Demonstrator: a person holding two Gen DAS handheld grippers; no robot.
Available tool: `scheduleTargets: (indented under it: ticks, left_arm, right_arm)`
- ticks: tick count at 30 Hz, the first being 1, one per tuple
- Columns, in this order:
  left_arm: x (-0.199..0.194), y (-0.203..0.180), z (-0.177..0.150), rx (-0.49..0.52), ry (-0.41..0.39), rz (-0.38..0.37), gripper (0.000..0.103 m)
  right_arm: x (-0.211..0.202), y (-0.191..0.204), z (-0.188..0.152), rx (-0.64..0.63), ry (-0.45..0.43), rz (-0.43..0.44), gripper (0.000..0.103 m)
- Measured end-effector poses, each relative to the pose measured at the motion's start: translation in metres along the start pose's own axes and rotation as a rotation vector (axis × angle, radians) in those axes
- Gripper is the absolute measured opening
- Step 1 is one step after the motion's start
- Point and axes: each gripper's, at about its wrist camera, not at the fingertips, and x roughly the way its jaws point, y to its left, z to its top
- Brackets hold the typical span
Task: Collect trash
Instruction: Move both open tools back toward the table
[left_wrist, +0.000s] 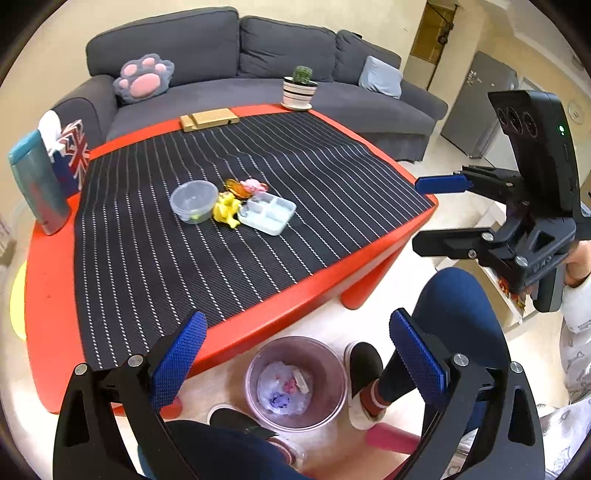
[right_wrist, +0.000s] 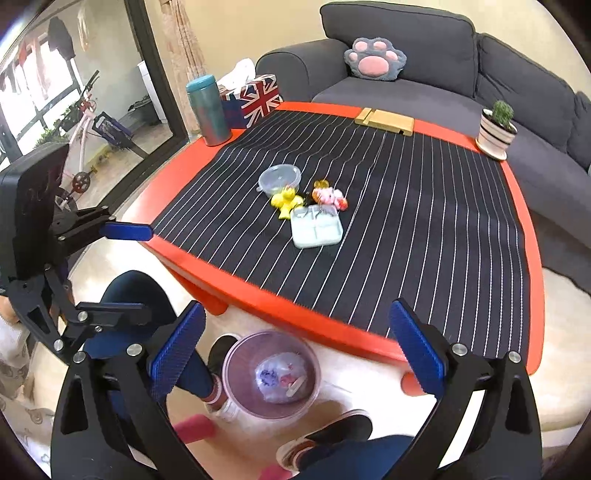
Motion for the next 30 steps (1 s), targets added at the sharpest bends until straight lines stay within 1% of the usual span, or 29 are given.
scheduleTargets:
  ticks: [6,13,20,30]
  left_arm:
    - [0.000,0.013,0.005,-0.028,-0.010,0.013,0.095]
    - [0.001,0.023,0.006,-0.058,-0.020,0.004,0.095]
    - [0.001,0.029,0.007,-0.071,-0.022,0.001,0.095]
    - [0.000,0.035,0.006,-0.084,-0.022,0.000,0.095]
  right_arm:
    - [0.016,-0.003,0.027,-0.030,0.005,-0.003,0.098]
    - [0.040,-0.005,0.054,-0.066,0.046,-0.009,0.098]
    - [0.077,-0.004,0.072,-0.104,0.123,-0.007,0.098]
    - [0.125,-0.006,0.083,-0.141,0.228,-0.003,0.098]
